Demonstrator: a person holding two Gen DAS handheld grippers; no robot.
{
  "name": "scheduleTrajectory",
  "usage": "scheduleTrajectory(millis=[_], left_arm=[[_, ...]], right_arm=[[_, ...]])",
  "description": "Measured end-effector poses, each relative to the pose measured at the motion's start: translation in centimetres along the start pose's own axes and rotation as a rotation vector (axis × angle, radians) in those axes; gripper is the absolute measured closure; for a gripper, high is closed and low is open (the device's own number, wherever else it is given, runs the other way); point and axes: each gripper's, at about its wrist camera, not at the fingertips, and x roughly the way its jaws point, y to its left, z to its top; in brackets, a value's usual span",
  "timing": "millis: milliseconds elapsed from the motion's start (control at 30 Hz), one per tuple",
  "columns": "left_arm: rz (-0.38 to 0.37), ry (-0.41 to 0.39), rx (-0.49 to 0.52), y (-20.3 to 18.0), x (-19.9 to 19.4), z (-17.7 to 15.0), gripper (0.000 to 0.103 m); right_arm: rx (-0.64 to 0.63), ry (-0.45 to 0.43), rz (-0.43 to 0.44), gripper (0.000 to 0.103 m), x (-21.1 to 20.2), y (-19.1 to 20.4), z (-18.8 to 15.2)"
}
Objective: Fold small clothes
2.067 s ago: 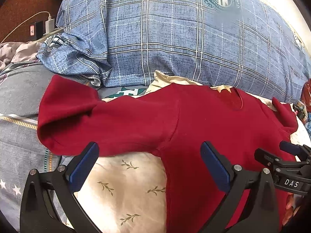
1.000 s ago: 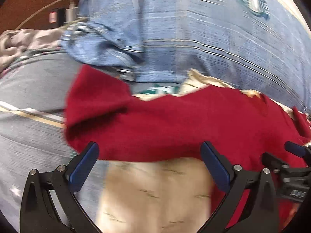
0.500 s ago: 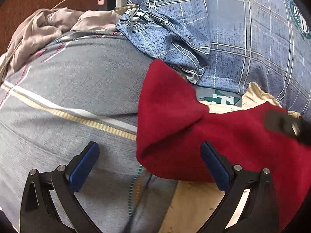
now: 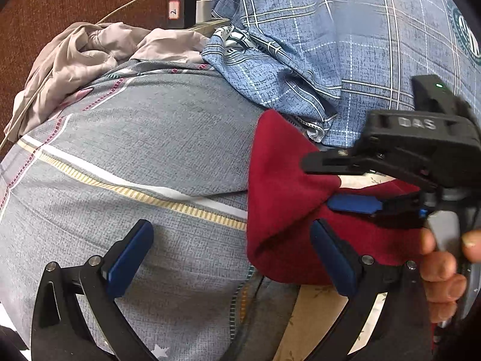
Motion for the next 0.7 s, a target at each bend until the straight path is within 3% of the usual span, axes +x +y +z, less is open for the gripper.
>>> scheduleTrajectory(millis=[67, 133, 200, 333, 500, 700], left_arm=[[0.009, 0.002, 0.009, -0.2, 0.0, -0.1, 0.0], [0.012, 0.001, 0.014, -0.2, 0.0, -0.1, 0.0], [0.012, 0.003, 0.016, -0.3, 0.1, -0.1, 0.0], [-0.05, 0.002, -0.02, 0.0, -0.1, 0.3, 0.0], [-0.201, -0.049, -0.126, 0.7, -1.7, 0.5, 0.0], [-0.326, -0.05, -0.081, -1.2, -2.6, 0.2, 0.0]], right_arm=[[0.017, -0.001, 0.008, 0.043, 0.9, -0.2, 0.4], [0.031, -0.005, 0.011, 0.057, 1.8, -0.4, 0.9], [0.02, -0.029, -0.012, 0.08, 2.1, -0.4, 1.3], [-0.05, -0.097, -0.046, 0.089, 0.5, 0.6, 1.0], [-0.148, -0.273, -0.112, 0.096, -6.5, 2.8, -0.1], [-0.179, -0.445, -0.226, 0.097, -15.4, 2.0, -2.0]])
